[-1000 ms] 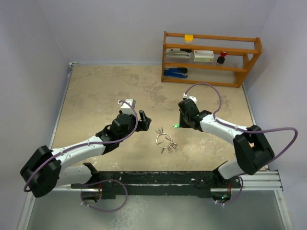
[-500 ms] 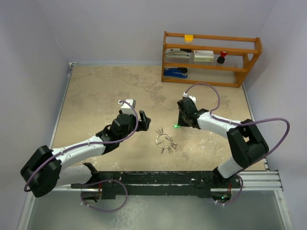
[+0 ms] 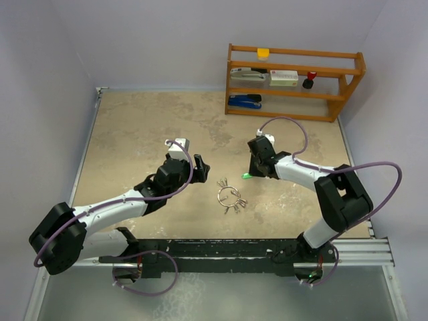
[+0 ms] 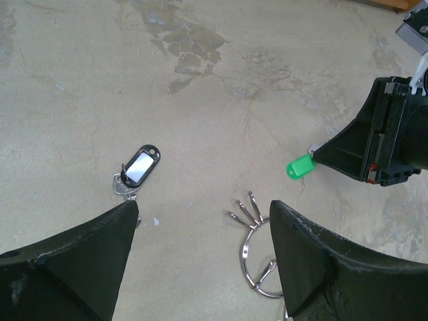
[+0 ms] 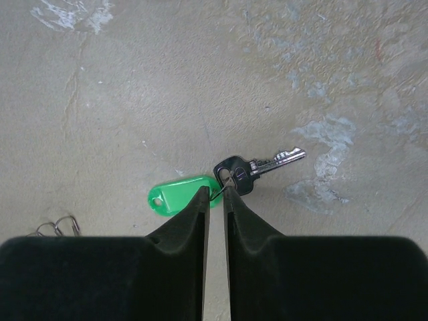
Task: Put the keys on the keyring
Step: Pick up the key from the center of the board.
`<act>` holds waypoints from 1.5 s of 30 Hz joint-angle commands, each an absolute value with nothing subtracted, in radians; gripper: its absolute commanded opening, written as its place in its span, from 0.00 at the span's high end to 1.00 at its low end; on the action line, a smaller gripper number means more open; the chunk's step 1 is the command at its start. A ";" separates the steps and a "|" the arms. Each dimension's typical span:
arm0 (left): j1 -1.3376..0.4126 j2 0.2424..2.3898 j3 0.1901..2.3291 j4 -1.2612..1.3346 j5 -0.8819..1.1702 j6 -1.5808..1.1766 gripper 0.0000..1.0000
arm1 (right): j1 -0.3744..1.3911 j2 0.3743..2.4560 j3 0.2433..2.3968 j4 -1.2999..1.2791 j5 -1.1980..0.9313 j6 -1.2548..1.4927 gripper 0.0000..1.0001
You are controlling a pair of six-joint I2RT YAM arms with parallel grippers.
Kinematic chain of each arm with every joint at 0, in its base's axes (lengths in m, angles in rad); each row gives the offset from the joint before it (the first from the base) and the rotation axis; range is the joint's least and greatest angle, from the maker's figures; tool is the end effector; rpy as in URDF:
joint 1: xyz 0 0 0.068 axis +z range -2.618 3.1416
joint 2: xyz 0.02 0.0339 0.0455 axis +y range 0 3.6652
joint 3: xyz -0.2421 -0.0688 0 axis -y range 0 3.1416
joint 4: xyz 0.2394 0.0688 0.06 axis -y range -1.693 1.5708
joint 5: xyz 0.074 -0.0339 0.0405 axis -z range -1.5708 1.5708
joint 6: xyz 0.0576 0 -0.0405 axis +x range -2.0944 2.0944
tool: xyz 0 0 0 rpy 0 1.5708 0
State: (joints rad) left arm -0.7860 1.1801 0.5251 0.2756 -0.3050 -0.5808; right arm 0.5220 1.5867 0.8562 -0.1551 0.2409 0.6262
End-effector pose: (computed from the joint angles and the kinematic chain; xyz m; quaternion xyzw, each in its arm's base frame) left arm 0.2059 -0.1816 0.1914 -0.0010 0.8226 -0.2527 0.5094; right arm 0.2881 0.1499 0.1399 0.0890 0.9317 0.0861 0.3415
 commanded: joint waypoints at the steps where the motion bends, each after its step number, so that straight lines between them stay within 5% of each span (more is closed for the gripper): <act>1: -0.790 1.179 0.529 0.317 -0.327 -0.557 0.23 | 0.516 1.600 0.896 -0.161 0.250 0.646 0.84; 12: -0.790 1.185 0.531 0.319 -0.325 -0.555 0.23 | 0.511 1.570 0.895 -0.173 0.297 0.646 1.00; 30: -0.820 1.091 0.413 0.369 -0.186 -0.556 0.29 | 0.536 1.290 0.821 -0.139 0.363 0.403 1.00; 37: -0.911 1.135 0.400 0.409 -0.174 -0.491 0.44 | 0.540 1.239 0.788 -0.146 0.326 0.387 1.00; 45: -0.945 1.315 0.441 0.493 -0.102 -0.383 0.80 | 0.540 1.206 0.752 -0.137 0.295 0.383 1.00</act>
